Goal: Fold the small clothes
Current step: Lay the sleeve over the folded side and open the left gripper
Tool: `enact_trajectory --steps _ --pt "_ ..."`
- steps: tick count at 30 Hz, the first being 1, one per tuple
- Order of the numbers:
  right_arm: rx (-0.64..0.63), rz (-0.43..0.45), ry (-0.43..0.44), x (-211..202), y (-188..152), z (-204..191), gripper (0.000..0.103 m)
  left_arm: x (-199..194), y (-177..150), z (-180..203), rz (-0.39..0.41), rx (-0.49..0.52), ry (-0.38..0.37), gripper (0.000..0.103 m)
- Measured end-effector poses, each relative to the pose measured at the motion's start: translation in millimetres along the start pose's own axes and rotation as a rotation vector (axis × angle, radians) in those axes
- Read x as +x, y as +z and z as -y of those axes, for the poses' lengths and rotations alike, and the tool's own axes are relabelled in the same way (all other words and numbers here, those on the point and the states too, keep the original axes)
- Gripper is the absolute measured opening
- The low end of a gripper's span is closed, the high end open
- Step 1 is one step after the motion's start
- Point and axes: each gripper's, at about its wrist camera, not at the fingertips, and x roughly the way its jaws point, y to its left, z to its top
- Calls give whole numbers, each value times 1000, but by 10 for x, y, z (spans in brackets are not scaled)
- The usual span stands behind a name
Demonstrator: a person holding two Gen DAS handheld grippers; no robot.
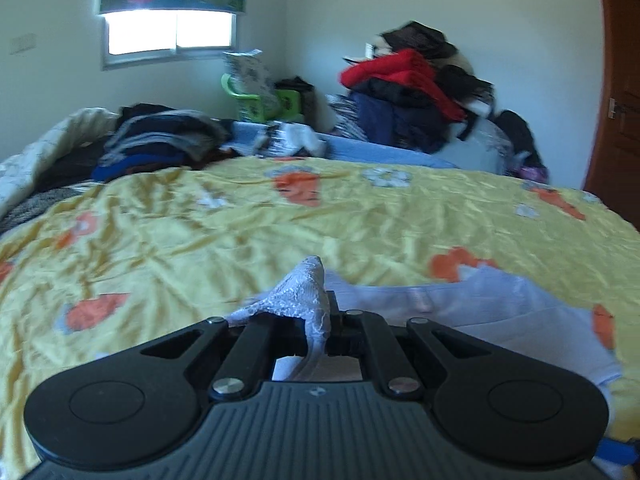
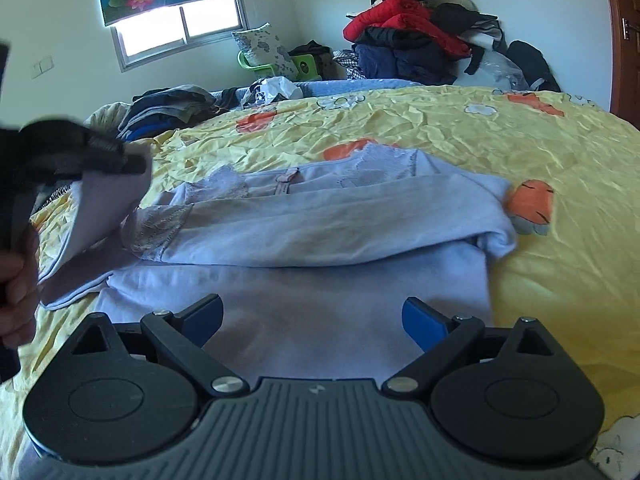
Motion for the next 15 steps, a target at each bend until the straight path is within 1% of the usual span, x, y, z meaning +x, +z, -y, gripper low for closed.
enact_trajectory --steps 7,9,15 --pt "2 -2 -22 -73 -51 124 98 159 84 555 -41 61 -107 5" --pt "1 -1 -31 -106 -61 171 98 177 88 695 -39 86 -122 5" --pt "20 13 -57 -192 -89 312 98 240 100 934 -55 115 -155 5"
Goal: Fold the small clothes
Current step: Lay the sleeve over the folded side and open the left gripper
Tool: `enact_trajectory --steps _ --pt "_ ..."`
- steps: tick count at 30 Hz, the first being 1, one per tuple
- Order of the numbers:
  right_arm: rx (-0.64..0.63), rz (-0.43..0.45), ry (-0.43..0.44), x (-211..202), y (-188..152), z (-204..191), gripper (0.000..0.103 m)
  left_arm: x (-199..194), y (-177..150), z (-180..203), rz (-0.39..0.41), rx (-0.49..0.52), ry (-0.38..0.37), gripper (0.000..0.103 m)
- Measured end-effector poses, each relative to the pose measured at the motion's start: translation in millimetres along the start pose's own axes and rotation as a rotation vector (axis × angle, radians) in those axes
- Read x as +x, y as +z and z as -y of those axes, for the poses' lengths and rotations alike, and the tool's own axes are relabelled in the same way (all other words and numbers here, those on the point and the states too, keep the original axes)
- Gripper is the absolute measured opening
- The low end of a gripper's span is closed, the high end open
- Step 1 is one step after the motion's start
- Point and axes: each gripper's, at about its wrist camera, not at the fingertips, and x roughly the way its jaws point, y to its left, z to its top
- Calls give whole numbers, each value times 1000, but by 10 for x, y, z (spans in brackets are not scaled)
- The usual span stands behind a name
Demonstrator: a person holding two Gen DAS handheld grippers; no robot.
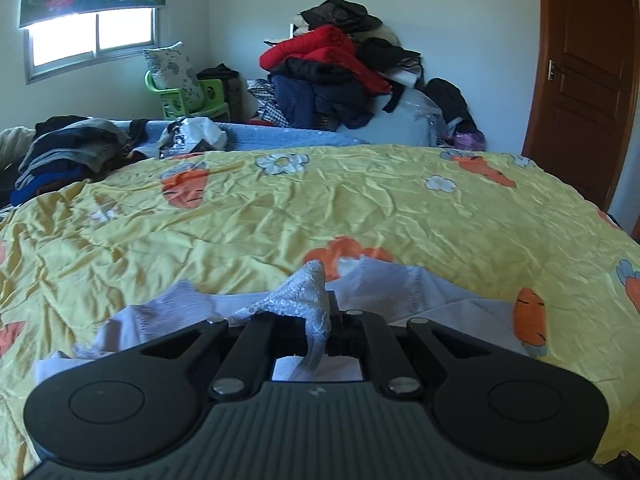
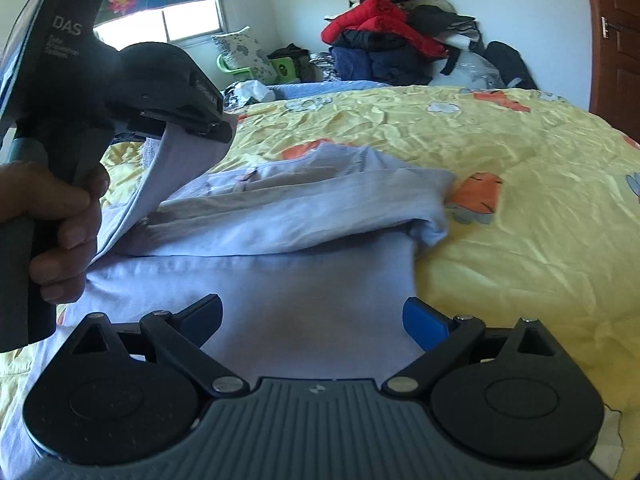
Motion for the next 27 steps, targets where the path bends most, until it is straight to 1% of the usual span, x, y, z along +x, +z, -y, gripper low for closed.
enact_trajectory --steps 9,19,27 --pt "23 11 -21 -65 -29 160 98 62 4 268 -15 31 -37 5" --pt "31 17 -42 -141 -53 254 98 53 31 614 -12 82 -93 5" --pt "37 18 -55 -223 -101 312 98 86 24 776 -36 71 -137 5"
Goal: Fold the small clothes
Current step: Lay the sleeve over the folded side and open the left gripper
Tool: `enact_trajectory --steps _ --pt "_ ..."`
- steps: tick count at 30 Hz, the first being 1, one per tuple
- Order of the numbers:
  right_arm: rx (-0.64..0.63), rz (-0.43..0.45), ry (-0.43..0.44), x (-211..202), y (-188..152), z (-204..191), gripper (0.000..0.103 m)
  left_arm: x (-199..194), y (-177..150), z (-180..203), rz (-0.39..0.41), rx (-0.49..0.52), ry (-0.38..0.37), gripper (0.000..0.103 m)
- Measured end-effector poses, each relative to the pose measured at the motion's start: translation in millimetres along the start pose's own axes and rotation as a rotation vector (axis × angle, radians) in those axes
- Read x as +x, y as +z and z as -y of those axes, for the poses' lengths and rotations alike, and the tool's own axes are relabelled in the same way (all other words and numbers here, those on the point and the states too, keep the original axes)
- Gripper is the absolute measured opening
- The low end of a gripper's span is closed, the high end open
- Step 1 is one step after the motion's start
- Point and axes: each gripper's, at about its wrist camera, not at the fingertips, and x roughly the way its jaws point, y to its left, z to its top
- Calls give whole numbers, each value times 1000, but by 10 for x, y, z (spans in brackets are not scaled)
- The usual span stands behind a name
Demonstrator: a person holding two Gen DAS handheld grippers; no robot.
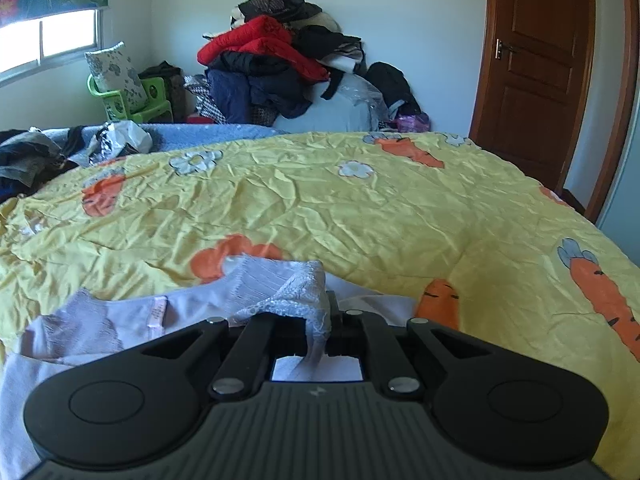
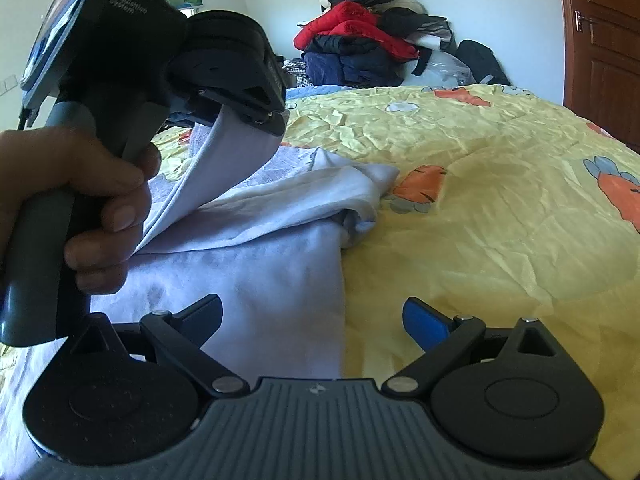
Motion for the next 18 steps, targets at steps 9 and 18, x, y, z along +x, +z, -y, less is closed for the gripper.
enact_trajectory --steps 9,18 --pt "16 -5 -29 -39 -32 135 98 109 -87 146 -22 18 -12 5" --pt "21 -4 -48 -64 -67 201 98 214 -146 257 -45 38 -17 5"
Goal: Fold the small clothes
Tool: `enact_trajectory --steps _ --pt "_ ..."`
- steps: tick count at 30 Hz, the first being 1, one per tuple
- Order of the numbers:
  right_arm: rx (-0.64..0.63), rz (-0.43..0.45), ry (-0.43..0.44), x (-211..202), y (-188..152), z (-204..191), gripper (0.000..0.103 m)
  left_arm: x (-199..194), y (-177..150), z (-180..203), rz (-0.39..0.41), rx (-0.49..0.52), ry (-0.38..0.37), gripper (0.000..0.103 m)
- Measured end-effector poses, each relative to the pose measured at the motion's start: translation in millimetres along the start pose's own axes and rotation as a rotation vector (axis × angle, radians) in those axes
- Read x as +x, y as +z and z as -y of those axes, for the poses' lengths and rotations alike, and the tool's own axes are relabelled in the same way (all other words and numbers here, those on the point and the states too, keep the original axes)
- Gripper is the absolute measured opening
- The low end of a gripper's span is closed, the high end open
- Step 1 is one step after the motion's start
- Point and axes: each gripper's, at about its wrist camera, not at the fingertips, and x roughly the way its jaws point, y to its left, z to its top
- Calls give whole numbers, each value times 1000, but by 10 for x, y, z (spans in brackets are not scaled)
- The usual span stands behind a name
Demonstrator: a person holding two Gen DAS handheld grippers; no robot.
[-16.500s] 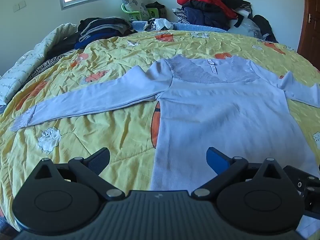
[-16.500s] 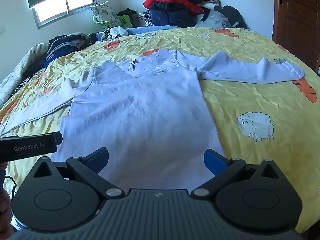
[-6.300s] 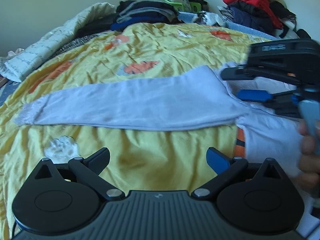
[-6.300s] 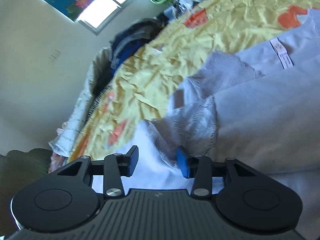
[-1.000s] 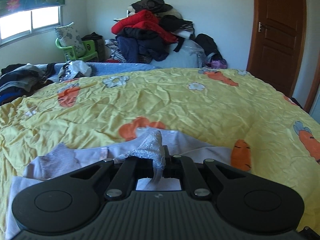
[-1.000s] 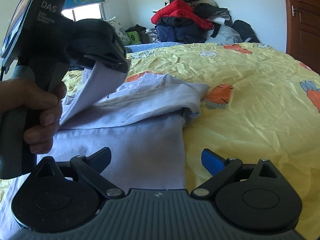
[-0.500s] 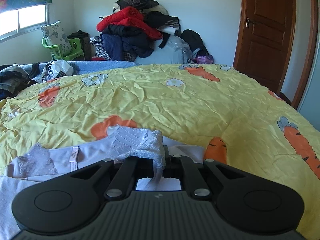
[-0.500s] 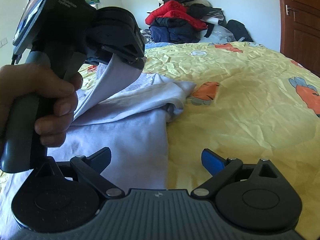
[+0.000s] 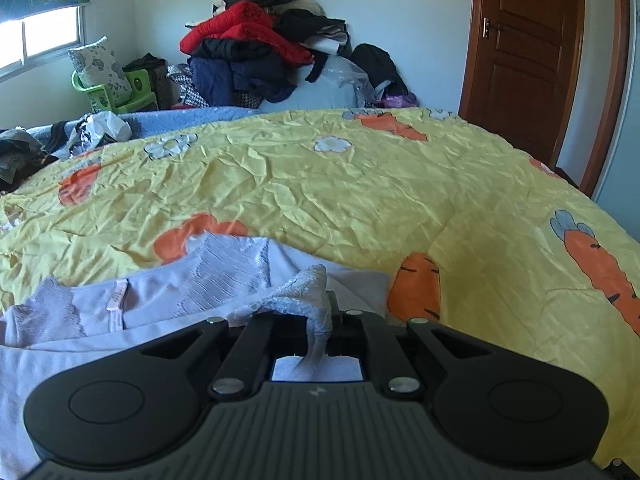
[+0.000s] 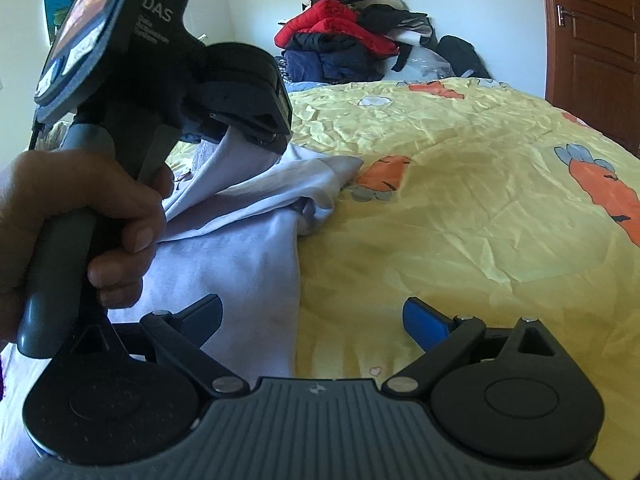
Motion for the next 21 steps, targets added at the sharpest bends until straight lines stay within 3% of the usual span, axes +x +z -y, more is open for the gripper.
enact_trajectory --steps 7,10,12,15,16,17,21 --pt "-2 1 -13 -29 -14 61 99 65 -27 117 -35 38 -38 6" --pt "-1 -2 -18 -41 -25 79 99 66 -16 168 -52 55 -60 12" --pt "-3 -5 -25 -48 -39 87 99 47 -8 206 -47 68 -79 20" --pt "-6 -10 -32 -58 -56 93 99 -36 14 246 -13 78 -87 58" --pt "-8 -12 -35 -61 -62 93 99 -75 26 255 6 82 -86 78" --pt "-11 -13 -38 -69 -70 91 99 -122 42 270 31 87 -81 86" --pt "-20 -23 -54 -72 -98 108 98 -303 144 364 74 124 -90 86"
